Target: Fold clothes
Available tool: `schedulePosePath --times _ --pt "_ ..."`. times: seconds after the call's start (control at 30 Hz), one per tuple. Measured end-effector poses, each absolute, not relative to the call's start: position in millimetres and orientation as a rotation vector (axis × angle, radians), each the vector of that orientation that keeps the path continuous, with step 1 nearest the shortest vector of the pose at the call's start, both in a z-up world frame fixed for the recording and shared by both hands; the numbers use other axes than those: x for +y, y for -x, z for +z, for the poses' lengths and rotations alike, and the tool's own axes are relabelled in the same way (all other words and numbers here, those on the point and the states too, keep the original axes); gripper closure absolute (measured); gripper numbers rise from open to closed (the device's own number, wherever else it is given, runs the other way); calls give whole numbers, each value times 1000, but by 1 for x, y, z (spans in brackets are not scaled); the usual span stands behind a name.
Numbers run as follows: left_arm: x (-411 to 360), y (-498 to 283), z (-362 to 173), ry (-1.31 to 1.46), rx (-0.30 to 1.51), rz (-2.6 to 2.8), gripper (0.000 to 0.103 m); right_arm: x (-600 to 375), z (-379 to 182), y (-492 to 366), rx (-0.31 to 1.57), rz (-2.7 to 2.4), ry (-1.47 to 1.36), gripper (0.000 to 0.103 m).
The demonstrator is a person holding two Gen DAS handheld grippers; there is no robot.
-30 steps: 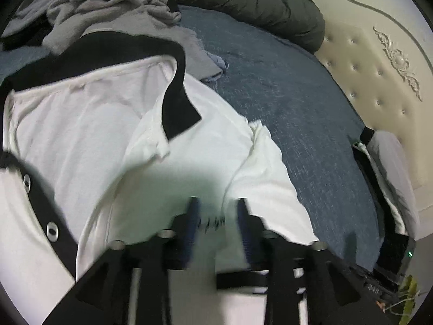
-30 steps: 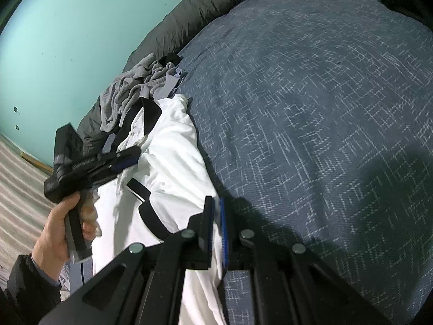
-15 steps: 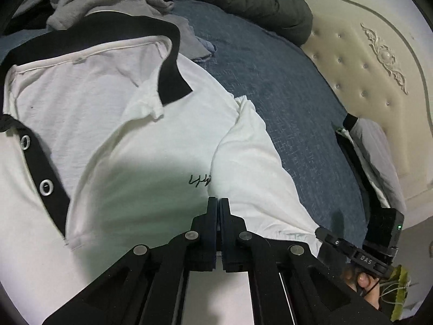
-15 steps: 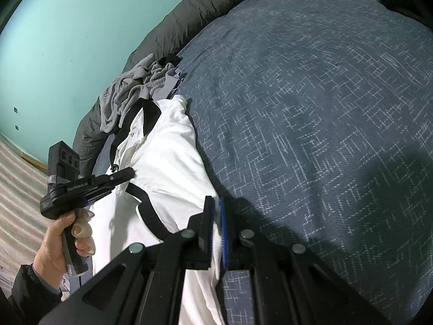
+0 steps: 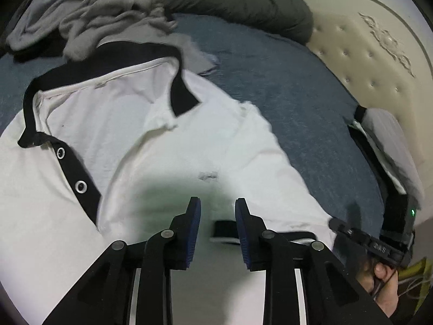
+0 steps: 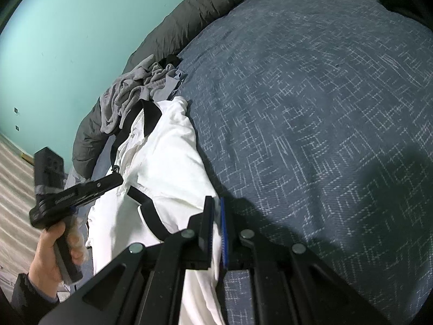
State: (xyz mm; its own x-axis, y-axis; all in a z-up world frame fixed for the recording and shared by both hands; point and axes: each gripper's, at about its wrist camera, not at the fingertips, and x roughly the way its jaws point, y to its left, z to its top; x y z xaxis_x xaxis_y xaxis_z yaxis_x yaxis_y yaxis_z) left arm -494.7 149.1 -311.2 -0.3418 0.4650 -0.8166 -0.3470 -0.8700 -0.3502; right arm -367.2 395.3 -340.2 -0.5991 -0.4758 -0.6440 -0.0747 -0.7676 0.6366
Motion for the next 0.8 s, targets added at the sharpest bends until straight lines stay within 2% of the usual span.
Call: schedulePosePath --times 0.2,0.3,0.5,0.8 --pt "179 481 -332 1479 -14 2193 74 393 -338 367 -903 -2443 -1278 99" --pt "173 479 -344 1530 -17 2193 75 393 -337 368 -891 -2448 -1303 97" --pt "159 471 -330 1489 -24 2228 74 391 -314 367 -881 -2512 -1225 89" --pt "128 453 -308 1448 -37 2275 74 332 -316 378 -714 -2378 -1166 89"
